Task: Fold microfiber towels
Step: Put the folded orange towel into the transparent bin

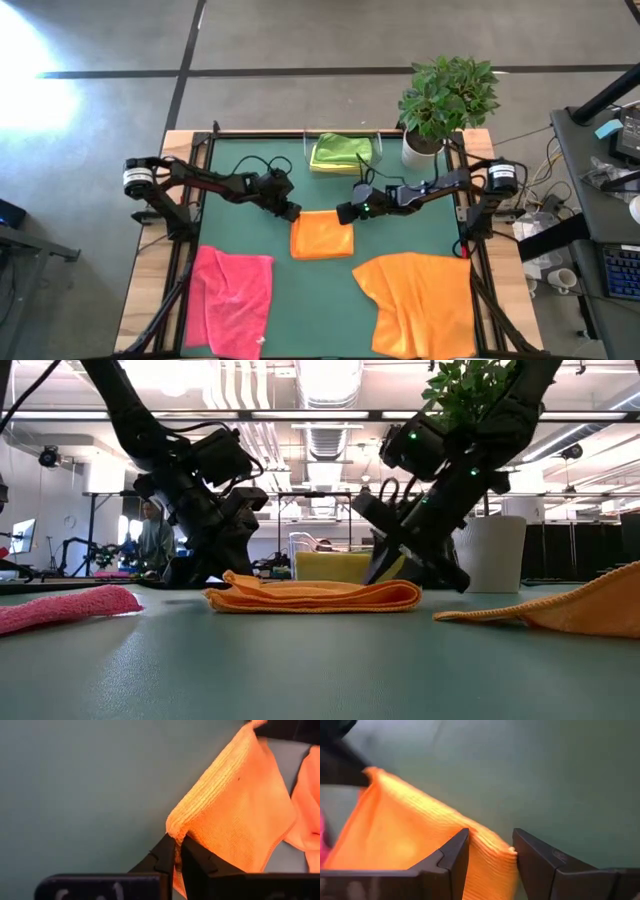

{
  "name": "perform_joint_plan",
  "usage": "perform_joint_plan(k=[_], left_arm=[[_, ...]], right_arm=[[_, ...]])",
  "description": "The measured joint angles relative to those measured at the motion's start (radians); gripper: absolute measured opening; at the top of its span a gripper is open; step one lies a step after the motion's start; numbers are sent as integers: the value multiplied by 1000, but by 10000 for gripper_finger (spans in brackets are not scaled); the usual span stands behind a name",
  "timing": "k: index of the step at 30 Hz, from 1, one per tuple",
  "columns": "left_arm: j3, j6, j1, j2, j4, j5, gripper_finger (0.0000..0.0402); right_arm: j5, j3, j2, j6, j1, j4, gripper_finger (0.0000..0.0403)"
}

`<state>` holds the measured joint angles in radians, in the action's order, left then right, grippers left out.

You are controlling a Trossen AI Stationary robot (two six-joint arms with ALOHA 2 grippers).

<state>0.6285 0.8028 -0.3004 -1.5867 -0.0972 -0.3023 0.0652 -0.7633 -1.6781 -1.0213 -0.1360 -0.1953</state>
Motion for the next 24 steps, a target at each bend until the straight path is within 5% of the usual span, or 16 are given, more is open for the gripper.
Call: perform_joint_plan(k=[9, 18, 24], left_arm=[[0, -5, -1, 0, 0, 0, 8], [0, -36, 0, 1, -1, 0, 8], [0, -85, 2, 11, 0, -1, 8]], right_arm=[[-83, -35, -31, 18, 5, 12, 105], [-108, -32, 18, 64, 14, 38, 15], [-98, -32, 52, 76, 36, 38, 10]])
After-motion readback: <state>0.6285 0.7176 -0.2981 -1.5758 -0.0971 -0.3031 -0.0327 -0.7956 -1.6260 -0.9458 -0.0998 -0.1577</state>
